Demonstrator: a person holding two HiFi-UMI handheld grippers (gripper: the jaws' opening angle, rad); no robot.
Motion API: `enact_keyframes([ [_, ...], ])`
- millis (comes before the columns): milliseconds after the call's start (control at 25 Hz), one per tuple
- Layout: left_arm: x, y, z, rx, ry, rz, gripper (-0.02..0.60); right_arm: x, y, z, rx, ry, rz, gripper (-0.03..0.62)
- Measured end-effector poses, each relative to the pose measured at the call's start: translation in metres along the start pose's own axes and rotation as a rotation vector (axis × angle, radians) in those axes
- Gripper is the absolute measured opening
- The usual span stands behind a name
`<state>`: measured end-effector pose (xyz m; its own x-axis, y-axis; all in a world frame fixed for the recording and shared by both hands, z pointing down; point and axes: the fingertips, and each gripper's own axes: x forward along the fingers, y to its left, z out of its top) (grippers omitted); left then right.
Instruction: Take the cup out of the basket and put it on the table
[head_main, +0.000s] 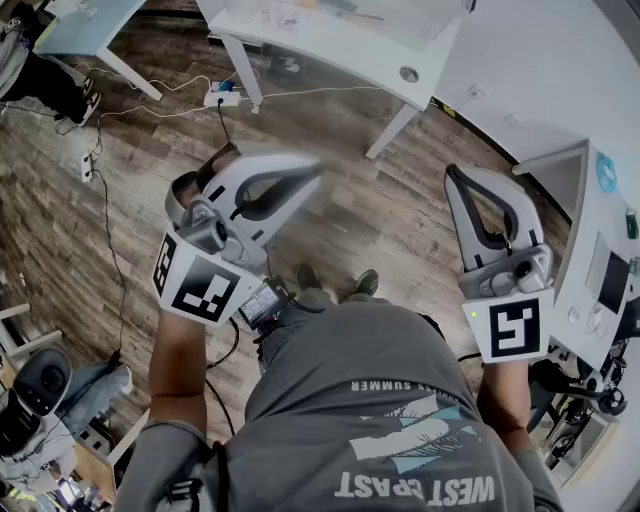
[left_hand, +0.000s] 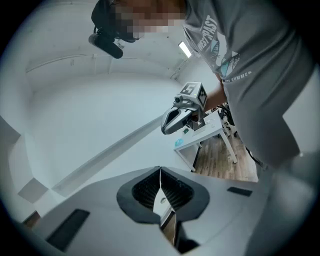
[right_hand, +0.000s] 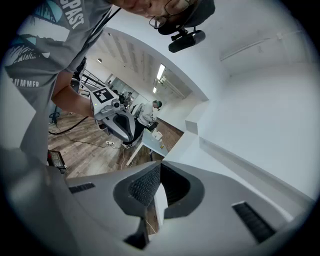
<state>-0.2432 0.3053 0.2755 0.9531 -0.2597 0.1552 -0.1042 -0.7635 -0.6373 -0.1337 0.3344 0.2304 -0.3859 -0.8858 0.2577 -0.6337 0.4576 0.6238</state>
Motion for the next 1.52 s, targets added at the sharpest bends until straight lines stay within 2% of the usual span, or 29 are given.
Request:
enact_keyframes([
  [200,0.002,0.0,0.004,-0.038,-0.017,0.011,0.015,-0.002,0.002,-0.003,0.003,0.011,-0.002,0.011],
  [640,-0.001,-0.003,0.005,-0.051,-0.064,-0.011,0.015,-0.006,0.005,-0.002,0.037,0.031,-0.042,0.011],
  [760,0.002,-0.003,0.008,-0.06,-0.084,-0.019,0.015,-0.011,0.002,-0.001,0.085,0.004,-0.061,0.011],
  [880,0.008,-0.006,0.01,-0.069,-0.094,-0.028,0.015,-0.018,-0.003,-0.002,0.074,-0.021,-0.082,0.011],
  [1200,0.065,-0.012,0.03,-0.054,-0.086,-0.046,0.015,-0.043,-0.039,-0.05,0.019,-0.004,-0.136,0.011],
  [1520,0.147,-0.018,0.067,0.008,-0.049,-0.067,0.015,-0.082,-0.091,-0.11,0.073,-0.035,-0.152,0.011],
])
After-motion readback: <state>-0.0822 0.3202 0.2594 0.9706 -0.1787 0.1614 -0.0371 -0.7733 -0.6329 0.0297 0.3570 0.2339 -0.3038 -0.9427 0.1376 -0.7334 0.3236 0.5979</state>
